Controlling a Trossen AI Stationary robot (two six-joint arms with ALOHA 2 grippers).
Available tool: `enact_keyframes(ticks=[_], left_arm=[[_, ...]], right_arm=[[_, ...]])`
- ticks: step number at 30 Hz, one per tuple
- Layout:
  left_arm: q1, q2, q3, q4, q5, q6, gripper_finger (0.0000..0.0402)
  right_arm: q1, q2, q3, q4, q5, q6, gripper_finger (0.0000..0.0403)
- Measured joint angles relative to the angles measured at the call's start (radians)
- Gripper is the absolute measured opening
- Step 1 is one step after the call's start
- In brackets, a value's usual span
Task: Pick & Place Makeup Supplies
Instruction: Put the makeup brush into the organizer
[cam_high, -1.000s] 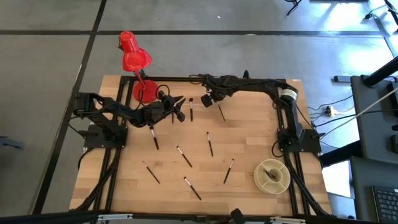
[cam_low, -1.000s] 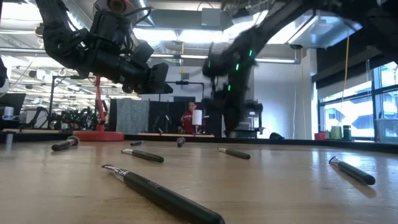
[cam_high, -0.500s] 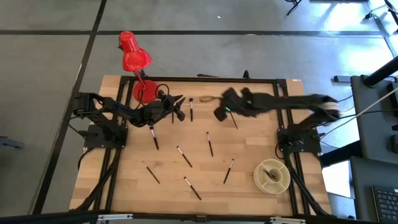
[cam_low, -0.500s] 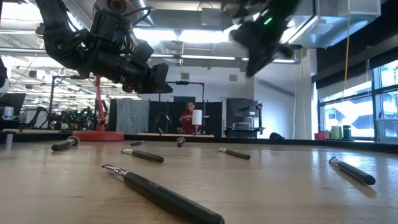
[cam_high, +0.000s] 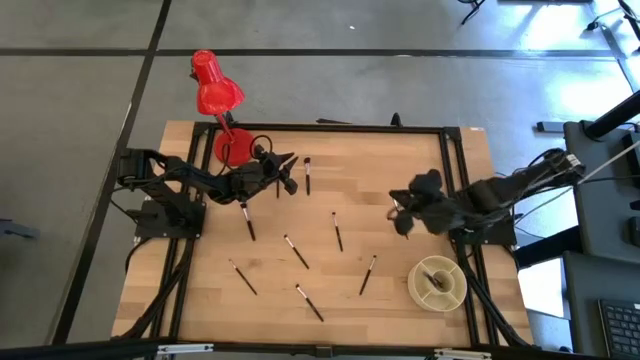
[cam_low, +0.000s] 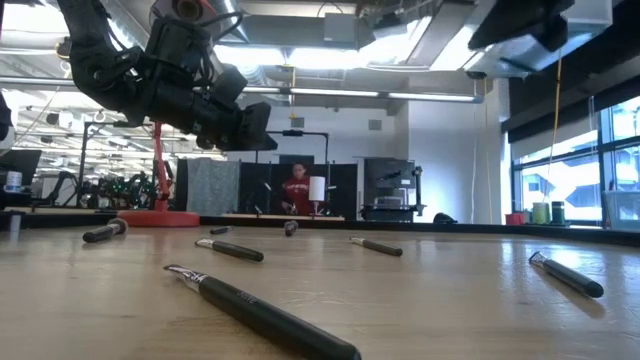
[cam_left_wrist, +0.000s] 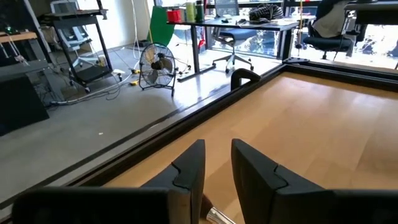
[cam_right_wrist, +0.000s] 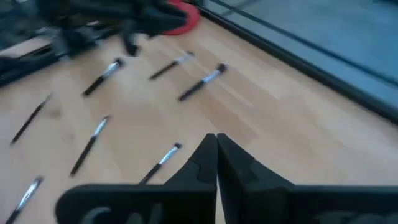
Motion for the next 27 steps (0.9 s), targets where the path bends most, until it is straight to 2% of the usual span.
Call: enact_keyframes(ticks=[6,11,16,20,27], left_arm=[[0.0,0.0,0.0,-0.034,0.0,-0.005,0.0075],[0.0,0.0,0.0,-0.084,0.0,-0.025,0.0073],[-0.001,0.0,0.0,-0.129,0.0,-0.054,0.0072],[-0.003,0.0,0.0,-0.15,0.0,-0.075,0.0072],[-0.02,0.0,0.0,-0.157,-0.002,-0.078,0.0073]], right_arm=[[0.194,-0.036,0.029,-0.017,-0.012,-0.073,0.0],[0.395,-0.036,0.057,-0.094,0.004,0.039,0.0],[0.584,-0.033,0.058,-0.208,0.118,0.185,0.0],[0.685,-0.021,0.035,-0.199,0.23,0.218,0.0],[0.791,0.087,-0.006,-0.15,0.278,0.269,0.0]])
